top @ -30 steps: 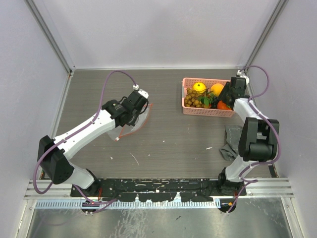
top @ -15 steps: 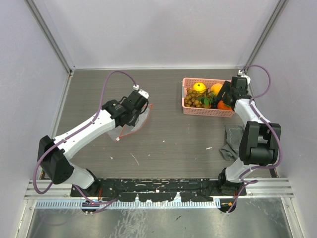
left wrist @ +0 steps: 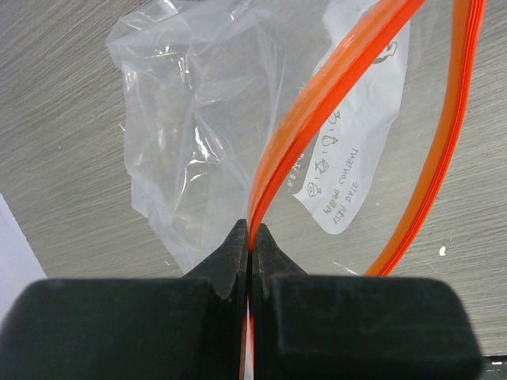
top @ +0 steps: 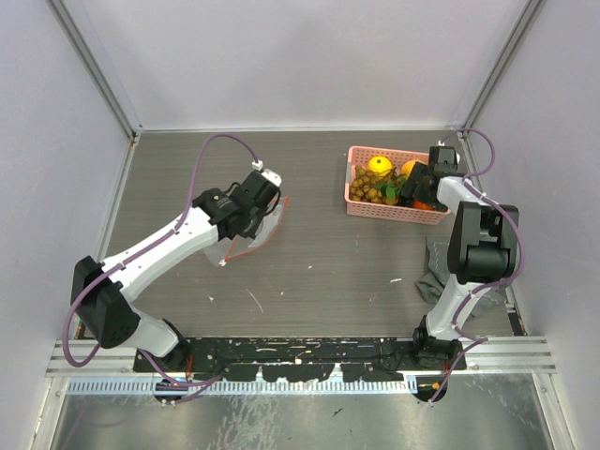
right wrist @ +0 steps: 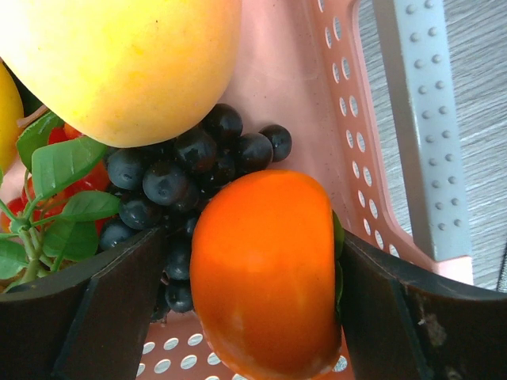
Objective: Place the food in the zip-top bag and seal the zipper
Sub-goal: Pick up the fake fruit from the bin.
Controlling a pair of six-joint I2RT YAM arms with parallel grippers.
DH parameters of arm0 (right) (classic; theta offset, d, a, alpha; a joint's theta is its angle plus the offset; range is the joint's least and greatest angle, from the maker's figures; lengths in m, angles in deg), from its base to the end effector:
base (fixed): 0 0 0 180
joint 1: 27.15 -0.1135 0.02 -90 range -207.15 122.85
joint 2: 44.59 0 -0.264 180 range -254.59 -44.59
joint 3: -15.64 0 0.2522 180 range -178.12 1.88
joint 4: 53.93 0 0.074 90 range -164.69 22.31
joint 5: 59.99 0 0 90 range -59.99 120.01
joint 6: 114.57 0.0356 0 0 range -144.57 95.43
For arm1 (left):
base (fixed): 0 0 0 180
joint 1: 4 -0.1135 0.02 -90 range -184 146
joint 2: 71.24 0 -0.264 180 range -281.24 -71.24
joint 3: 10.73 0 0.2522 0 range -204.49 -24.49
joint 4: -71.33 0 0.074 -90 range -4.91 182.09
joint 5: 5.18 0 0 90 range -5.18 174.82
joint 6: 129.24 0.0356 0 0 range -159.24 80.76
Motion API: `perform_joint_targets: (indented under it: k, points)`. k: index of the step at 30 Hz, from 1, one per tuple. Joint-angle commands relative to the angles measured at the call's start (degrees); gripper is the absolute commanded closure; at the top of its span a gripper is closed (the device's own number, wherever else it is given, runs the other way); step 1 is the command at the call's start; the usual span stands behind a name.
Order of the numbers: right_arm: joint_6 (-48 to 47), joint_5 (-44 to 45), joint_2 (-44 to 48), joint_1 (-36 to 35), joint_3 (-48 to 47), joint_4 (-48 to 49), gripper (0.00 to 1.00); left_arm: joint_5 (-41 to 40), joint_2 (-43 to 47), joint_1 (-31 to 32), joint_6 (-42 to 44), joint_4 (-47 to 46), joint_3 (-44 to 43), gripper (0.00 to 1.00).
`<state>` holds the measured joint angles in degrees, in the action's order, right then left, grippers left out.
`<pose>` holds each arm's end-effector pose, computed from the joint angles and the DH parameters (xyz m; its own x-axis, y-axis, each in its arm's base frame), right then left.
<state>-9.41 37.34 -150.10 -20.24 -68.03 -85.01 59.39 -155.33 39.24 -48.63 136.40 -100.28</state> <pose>0.3872 -0.0515 0.1869 -0.7133 0.3477 -0.6086 0.3960 0.9163 0.0594 0.2273 -0.1927 0.3085 -0.6951 0.4514 -0.5595 0.3517 0.8923 0.2829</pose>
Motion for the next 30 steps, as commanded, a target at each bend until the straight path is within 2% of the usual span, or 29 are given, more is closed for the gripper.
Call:
perform_joint_targets:
  k: [1,7,10,19,30]
  points:
    - [-0.3,-1.2,0.1,-0.1,-1.8,0.1,0.16,0.1,0.8,-0.3,0.2,-0.2,-0.4,1.00]
    - [-0.2,-0.4,2.7,-0.1,-1.1,0.2,0.29,0.1,0.8,-0.3,0.2,-0.1,-0.5,1.00]
    - [-0.1,0.3,3.8,-0.1,-0.8,0.2,0.44,0.1,0.9,-0.3,0.3,-0.1,-0.5,1.00]
    - [1.0,1.6,9.3,-0.1,-0.1,-0.3,0.67,-0.1,1.1,-0.3,0.2,-0.2,-0.5,1.00]
    - [4.8,-2.6,24.0,-2.3,7.2,3.7,0.76,2.6,2.0,-0.3,-1.1,-0.8,-0.6,1.00]
